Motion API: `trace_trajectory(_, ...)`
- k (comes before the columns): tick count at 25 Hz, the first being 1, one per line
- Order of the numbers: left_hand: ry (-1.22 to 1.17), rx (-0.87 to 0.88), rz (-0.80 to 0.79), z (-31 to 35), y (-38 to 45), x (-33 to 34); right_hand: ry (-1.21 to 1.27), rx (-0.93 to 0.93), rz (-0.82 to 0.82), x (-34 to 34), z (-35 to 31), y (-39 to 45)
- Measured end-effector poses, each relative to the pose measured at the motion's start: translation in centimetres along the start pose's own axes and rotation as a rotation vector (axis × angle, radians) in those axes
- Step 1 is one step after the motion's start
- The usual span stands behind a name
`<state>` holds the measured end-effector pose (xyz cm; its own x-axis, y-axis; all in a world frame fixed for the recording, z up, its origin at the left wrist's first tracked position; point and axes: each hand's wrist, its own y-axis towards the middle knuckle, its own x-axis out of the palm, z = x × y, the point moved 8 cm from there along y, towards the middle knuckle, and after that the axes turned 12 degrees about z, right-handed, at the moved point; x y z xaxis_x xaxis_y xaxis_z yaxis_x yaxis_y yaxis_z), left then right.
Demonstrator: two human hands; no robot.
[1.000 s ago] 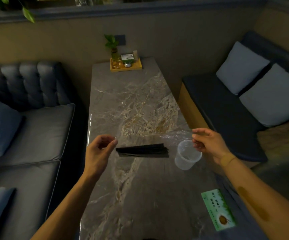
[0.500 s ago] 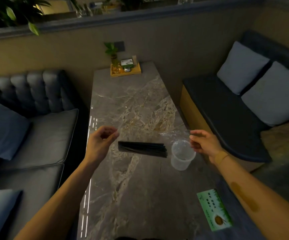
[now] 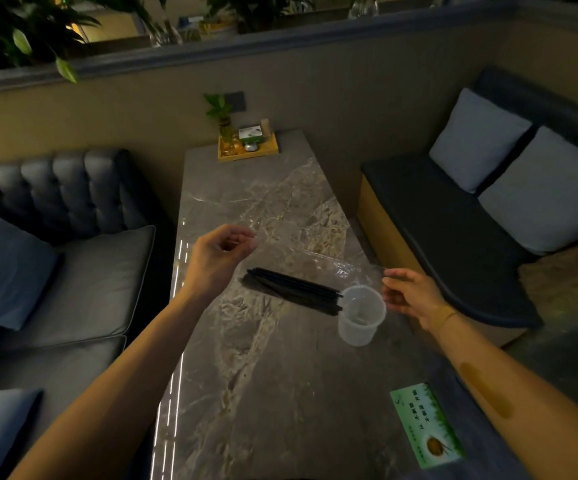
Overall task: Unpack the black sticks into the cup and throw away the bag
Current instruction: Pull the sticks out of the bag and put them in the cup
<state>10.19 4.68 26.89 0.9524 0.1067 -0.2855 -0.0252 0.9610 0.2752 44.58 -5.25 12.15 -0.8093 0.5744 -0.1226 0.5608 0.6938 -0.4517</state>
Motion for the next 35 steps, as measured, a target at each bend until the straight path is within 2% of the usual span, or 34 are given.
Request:
trace_trajectory(17,0.054,0.123,-0.095,5.4,2.4,4.3,0.047,0.078,-0.008,-0.6,2.3,1.9)
trace_trajectory(30,0.083,0.367,-0.207,12.5,3.2,11.4,0.136,0.168,-0.029,-1.5,4.2,2.2)
trace_trajectory(35,0.029,0.385,-0.195,13.3,3.2,11.8,0.171,0.172,-0.042,-1.7,4.0,1.5)
